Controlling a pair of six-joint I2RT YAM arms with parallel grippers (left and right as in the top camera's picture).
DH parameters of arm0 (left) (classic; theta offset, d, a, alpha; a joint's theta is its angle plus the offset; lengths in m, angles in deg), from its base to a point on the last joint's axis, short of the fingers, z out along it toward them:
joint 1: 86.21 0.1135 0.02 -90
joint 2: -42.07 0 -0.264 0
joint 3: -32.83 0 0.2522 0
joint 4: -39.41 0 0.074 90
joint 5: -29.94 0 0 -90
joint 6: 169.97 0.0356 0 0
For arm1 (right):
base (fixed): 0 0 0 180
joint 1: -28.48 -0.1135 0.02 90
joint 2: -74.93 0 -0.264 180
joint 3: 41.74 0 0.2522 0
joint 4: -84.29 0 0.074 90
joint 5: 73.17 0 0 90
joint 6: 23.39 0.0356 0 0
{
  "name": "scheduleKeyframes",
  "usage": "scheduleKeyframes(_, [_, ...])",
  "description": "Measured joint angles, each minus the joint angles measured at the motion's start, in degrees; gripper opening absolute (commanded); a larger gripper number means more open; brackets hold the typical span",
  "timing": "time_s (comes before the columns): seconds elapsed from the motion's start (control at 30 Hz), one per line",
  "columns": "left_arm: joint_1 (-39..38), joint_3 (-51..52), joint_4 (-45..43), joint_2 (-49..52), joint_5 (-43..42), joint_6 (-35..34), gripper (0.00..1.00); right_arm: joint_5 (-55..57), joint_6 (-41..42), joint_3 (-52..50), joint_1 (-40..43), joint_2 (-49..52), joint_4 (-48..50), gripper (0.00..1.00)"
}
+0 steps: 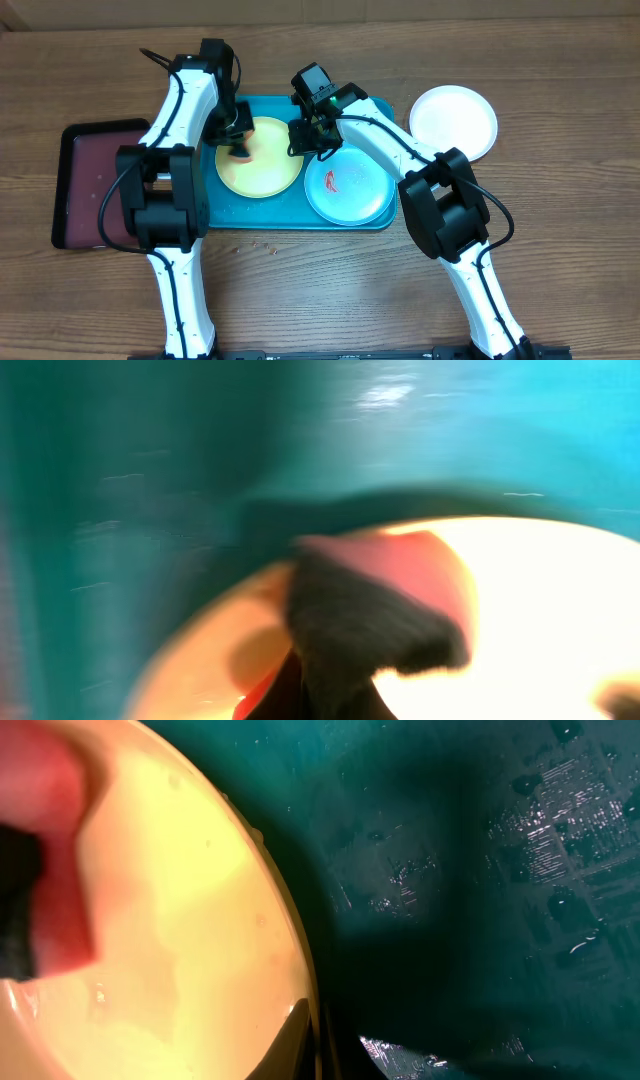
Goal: Clean dirty plates on tray and stack at the side
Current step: 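Scrub the yellow plate with the sponge in the left gripper, then lift the yellow plate with the right gripper onto the white plate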
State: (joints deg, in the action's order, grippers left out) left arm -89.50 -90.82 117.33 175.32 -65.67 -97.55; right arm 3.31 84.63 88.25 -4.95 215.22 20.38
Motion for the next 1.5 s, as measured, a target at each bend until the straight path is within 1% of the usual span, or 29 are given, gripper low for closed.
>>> scheduleKeyframes(0.03, [-0.5,0.0,-1.3,0.1,-4.0,0.0,0.04,0.0,0.0,0.0,0.0,0.0,0.0,0.04])
scheduleKeyframes(0.2, [-3.7,0.0,-2.5,0.2,-9.2,1.3,0.05,0.0,0.0,0.0,0.0,0.0,0.0,0.04])
scheduleKeyframes(0.3, [-5.6,-0.1,-1.2,0.2,-9.6,2.0,0.04,0.0,0.0,0.0,0.0,0.0,0.0,0.04])
scheduleKeyframes(0.4, [-6.0,-0.2,2.2,0.2,-8.0,2.4,0.04,-0.2,0.1,-0.1,0.1,0.0,-0.2,0.04])
scheduleKeyframes(0.5, [-5.7,-0.3,6.7,0.3,-3.2,2.7,0.05,-0.2,0.1,-0.1,0.1,0.0,-0.1,0.04])
scheduleKeyframes(0.63, [-4.8,-0.3,11.1,0.4,6.9,1.5,0.04,-0.2,0.1,-0.1,0.1,0.0,-0.1,0.04])
scheduleKeyframes(0.8, [-3.7,-0.3,12.2,0.5,17.8,-2.0,0.04,-0.2,0.1,-0.1,0.1,0.0,-0.1,0.04])
scheduleKeyframes(0.93, [-3.0,-1.7,13.6,0.7,22.2,-5.9,0.04,-0.2,0.0,-0.1,0.1,0.0,-0.1,0.04])
scheduleKeyframes(1.03, [-2.8,-5.4,15.8,0.8,24.3,-9.1,0.05,-0.2,-0.3,-0.1,0.1,0.0,-0.1,0.04])
scheduleKeyframes(1.17, [-1.0,-10.3,15.7,0.1,23.5,-12.2,0.04,0.7,-0.6,1.0,0.0,0.0,-1.6,0.04])
scheduleKeyframes(1.3, [3.1,-11.8,12.9,-3.7,16.6,-13.4,0.04,4.9,-2.0,3.4,-0.4,0.0,-4.5,0.04])
scheduleKeyframes(1.4, [7.9,-12.3,12.3,-7.4,11.1,-13.9,0.04,12.4,-3.7,6.2,-1.1,-1.2,-7.0,0.04])
scheduleKeyframes(1.5, [14.1,-13.2,13.7,-10.1,7.4,-14.1,0.04,23.8,-5.2,9.1,-3.1,-4.0,-8.2,0.04])
